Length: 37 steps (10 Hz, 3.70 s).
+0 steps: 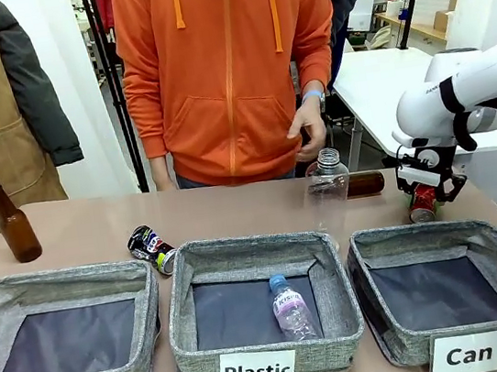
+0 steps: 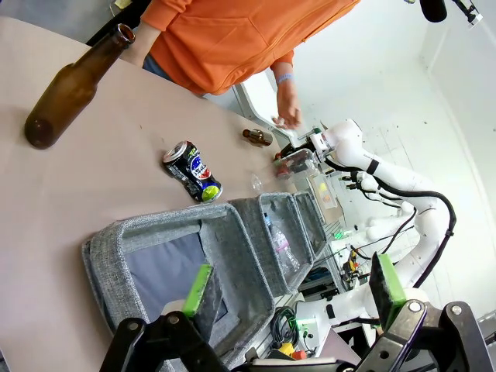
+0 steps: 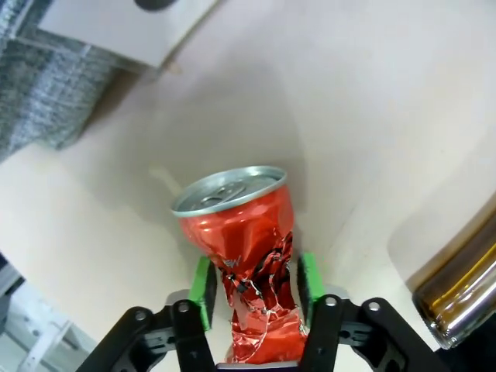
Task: Sort the can waste into the basket.
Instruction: Pick up the can waste from the table and place it in the right Fabric basket.
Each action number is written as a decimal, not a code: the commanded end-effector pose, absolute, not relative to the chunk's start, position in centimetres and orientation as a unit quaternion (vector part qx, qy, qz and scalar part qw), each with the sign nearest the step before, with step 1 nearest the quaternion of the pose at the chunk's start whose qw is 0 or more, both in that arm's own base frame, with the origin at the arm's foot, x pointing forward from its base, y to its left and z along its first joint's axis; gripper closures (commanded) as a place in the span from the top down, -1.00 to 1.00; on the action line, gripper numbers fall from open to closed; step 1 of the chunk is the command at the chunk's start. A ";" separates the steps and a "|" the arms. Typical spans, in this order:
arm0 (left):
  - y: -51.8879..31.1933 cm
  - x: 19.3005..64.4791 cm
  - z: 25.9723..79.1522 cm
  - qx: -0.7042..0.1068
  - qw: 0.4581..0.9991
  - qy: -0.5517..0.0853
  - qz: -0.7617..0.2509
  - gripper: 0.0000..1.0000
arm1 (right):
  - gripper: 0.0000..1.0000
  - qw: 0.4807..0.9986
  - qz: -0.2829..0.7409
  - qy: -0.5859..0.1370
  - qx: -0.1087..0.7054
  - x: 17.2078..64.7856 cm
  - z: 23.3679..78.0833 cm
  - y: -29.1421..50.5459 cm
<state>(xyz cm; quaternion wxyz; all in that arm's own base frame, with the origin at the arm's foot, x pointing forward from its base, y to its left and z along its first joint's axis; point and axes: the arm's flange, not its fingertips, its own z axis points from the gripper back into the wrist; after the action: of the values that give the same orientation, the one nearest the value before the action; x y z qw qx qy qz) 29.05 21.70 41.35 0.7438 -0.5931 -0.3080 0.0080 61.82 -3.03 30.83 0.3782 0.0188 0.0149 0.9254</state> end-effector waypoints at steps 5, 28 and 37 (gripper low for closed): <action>21.7 29.0 41.6 -0.595 0.739 -0.317 0.000 1.00 | -1.00 0.396 0.917 0.036 0.020 62.1 31.6 -3.2; 21.7 29.0 41.6 -0.595 0.739 -0.317 0.000 1.00 | 1.00 0.597 0.798 -0.010 0.079 39.4 43.3 0.1; 21.7 29.0 41.6 -0.595 0.739 -0.317 0.000 1.00 | 0.97 0.547 0.604 -0.225 0.534 46.0 44.4 -4.3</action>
<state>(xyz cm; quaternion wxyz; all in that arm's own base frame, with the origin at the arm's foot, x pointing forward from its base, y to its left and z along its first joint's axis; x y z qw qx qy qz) 29.00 21.73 41.38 0.7435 -0.5932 -0.3085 0.0078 44.16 -3.21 45.10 0.6053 0.3819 -0.2543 0.6505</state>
